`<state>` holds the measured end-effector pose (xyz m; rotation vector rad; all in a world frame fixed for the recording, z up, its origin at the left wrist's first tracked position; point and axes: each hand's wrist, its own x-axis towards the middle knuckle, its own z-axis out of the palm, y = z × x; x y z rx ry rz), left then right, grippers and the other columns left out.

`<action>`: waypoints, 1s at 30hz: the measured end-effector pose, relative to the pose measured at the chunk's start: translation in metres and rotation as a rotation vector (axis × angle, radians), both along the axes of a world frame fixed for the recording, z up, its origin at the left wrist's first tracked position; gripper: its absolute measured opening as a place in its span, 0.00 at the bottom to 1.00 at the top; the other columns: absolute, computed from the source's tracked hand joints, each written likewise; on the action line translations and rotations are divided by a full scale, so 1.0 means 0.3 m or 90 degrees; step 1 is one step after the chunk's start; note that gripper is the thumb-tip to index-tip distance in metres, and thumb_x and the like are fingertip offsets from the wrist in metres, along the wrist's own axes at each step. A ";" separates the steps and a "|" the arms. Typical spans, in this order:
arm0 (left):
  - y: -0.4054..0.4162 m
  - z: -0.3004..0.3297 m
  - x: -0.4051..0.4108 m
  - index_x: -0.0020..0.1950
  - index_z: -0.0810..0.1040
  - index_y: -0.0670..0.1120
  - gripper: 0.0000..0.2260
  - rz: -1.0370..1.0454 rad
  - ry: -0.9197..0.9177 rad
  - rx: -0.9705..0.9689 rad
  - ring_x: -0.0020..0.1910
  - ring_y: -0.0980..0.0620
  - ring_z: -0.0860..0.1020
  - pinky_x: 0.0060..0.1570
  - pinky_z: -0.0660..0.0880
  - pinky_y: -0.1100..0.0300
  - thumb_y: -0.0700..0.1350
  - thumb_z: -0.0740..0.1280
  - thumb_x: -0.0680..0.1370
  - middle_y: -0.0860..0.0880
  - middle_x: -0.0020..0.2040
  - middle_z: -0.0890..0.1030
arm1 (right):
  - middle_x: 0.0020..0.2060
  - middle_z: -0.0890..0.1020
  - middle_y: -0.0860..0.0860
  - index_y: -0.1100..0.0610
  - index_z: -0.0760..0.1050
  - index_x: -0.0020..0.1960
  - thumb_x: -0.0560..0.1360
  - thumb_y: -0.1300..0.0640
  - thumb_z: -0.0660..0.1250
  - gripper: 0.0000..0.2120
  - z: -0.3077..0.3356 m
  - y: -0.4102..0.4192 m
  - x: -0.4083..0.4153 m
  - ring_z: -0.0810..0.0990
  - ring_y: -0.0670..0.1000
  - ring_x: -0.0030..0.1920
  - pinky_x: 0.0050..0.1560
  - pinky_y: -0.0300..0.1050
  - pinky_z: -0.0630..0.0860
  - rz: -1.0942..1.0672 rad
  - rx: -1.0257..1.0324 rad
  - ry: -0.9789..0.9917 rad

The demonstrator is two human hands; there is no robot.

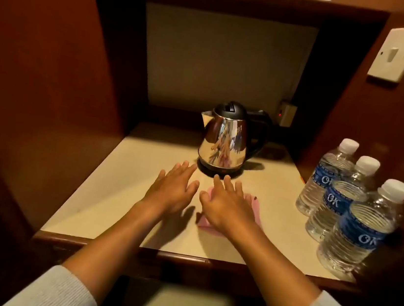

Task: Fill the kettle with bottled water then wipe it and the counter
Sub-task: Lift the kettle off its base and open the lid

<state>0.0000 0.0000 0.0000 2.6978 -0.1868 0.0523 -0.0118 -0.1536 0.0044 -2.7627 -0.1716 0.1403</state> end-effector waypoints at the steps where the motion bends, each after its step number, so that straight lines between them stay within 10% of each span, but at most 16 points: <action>1: -0.003 -0.020 -0.008 0.82 0.49 0.53 0.25 0.001 0.011 0.008 0.81 0.50 0.45 0.78 0.44 0.46 0.55 0.49 0.85 0.50 0.83 0.47 | 0.81 0.42 0.51 0.48 0.43 0.82 0.82 0.37 0.45 0.32 -0.020 0.006 -0.010 0.39 0.58 0.80 0.76 0.63 0.40 -0.007 -0.024 0.020; 25: 0.015 -0.179 -0.053 0.82 0.46 0.56 0.25 0.027 -0.005 0.086 0.80 0.55 0.39 0.78 0.37 0.51 0.57 0.45 0.84 0.55 0.82 0.42 | 0.81 0.41 0.49 0.44 0.39 0.81 0.81 0.39 0.41 0.30 -0.152 -0.278 0.206 0.38 0.55 0.80 0.77 0.57 0.36 -0.073 -0.125 -0.033; 30: 0.022 -0.117 -0.012 0.80 0.59 0.55 0.24 0.045 0.015 0.001 0.80 0.52 0.55 0.78 0.51 0.53 0.56 0.53 0.84 0.53 0.81 0.58 | 0.81 0.49 0.51 0.48 0.48 0.82 0.82 0.42 0.46 0.29 -0.103 -0.271 0.244 0.46 0.57 0.80 0.77 0.59 0.42 -0.091 -0.036 -0.011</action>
